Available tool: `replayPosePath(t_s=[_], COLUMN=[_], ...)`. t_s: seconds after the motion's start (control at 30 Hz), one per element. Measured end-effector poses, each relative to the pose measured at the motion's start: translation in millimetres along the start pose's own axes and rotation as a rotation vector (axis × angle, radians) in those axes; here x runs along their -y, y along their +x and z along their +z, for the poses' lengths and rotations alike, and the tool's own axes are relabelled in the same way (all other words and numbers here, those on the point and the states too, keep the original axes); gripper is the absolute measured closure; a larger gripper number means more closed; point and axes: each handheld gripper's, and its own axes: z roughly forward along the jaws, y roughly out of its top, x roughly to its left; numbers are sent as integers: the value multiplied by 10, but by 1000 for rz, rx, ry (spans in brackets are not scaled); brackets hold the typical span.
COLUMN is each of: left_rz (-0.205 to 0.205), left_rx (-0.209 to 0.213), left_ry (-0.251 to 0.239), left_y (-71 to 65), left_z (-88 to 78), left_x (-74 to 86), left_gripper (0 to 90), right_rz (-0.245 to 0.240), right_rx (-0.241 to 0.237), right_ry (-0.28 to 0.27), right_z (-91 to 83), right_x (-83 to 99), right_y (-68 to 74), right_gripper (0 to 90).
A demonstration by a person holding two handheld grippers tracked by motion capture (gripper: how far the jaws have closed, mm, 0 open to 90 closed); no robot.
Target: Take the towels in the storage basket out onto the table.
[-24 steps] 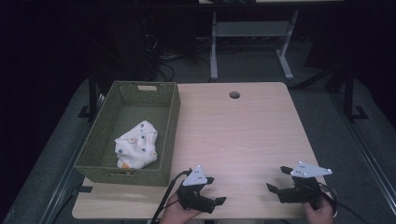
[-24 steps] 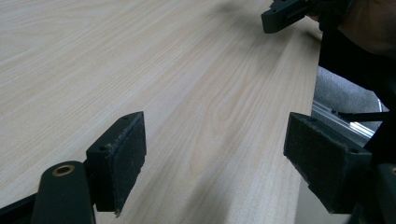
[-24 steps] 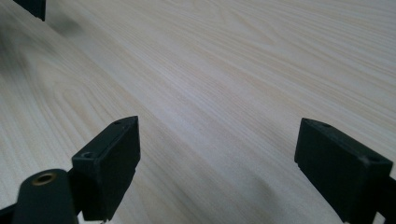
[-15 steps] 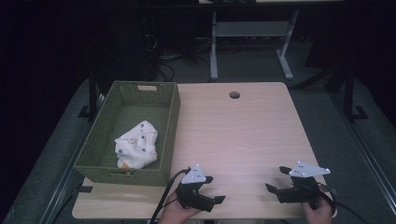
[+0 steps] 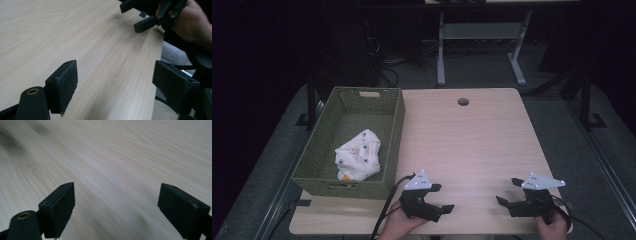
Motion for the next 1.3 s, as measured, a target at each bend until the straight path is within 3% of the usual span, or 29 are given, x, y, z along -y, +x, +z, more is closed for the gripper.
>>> replayPosePath(t_s=[0.53, 0.77, 1.3], left_rz=[4, 28, 57], left_rx=[24, 31, 23], left_ry=[27, 53, 52], left_y=[57, 67, 158], left_z=[-29, -80, -368], left_x=[-273, -420, -682], left_gripper=[186, 182, 182], right_rz=[2, 0, 5], right_rx=[1, 0, 0], right_ry=[0, 4, 1], right_z=[5, 10, 2], right_x=[1, 0, 9], right_y=[-12, -11, -18], right_gripper=[140, 140, 140])
